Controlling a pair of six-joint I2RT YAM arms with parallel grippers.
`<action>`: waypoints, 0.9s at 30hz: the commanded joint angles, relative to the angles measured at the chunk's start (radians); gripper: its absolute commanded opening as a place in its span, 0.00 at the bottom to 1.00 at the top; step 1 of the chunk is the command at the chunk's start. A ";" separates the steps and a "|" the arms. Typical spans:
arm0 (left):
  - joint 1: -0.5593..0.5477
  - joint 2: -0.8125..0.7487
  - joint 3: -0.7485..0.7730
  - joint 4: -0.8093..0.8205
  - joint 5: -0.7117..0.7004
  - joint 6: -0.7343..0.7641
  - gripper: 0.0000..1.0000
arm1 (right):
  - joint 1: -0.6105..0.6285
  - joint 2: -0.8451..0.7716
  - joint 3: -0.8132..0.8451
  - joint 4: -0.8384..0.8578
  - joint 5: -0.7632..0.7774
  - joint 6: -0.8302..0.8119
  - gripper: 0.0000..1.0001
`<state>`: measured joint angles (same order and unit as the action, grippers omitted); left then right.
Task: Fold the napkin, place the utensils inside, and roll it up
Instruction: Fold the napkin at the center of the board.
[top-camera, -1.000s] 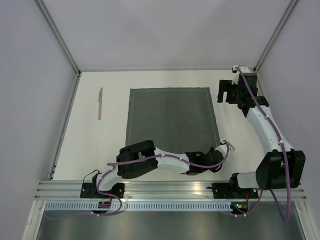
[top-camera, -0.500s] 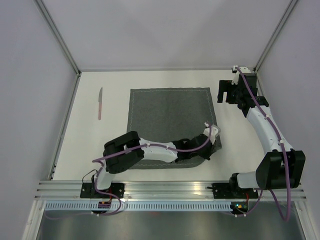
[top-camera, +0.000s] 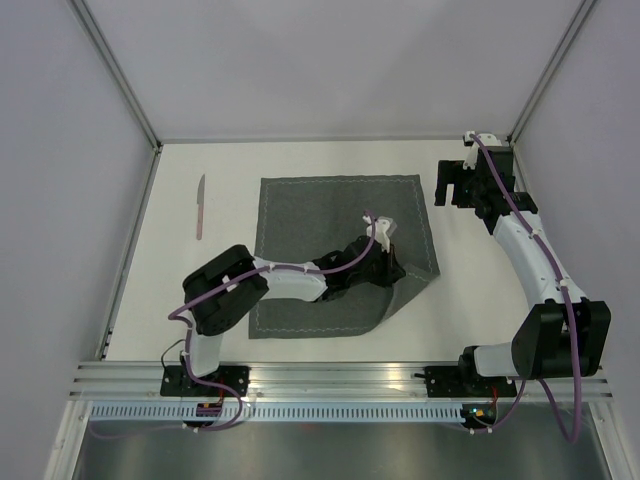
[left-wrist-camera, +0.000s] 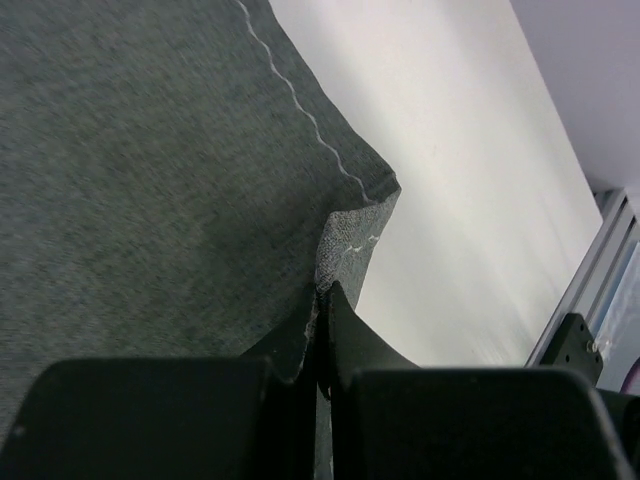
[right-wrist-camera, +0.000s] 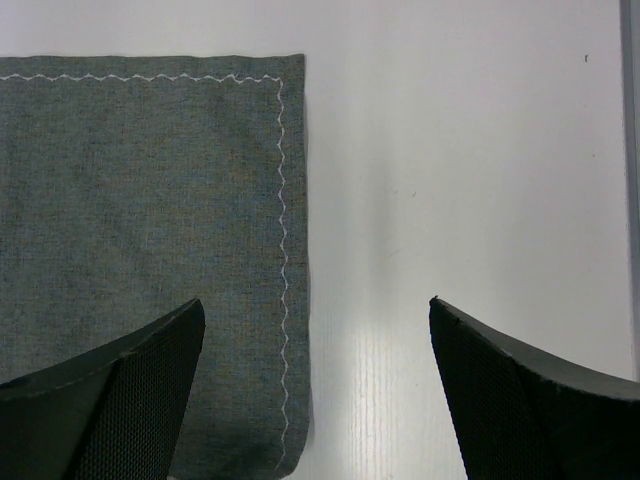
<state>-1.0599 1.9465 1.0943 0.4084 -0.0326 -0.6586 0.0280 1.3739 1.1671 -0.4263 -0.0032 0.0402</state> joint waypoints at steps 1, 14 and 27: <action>0.049 -0.078 -0.022 0.075 0.028 -0.061 0.02 | -0.005 -0.010 -0.006 -0.015 0.008 -0.005 0.98; 0.224 -0.147 -0.059 0.035 0.069 -0.078 0.02 | -0.003 -0.007 -0.009 -0.014 0.006 -0.007 0.98; 0.472 -0.170 -0.021 -0.075 0.134 -0.070 0.02 | -0.002 0.001 -0.007 -0.014 -0.023 -0.011 0.98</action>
<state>-0.6369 1.8133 1.0405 0.3645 0.0647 -0.6945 0.0280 1.3739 1.1671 -0.4267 -0.0242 0.0299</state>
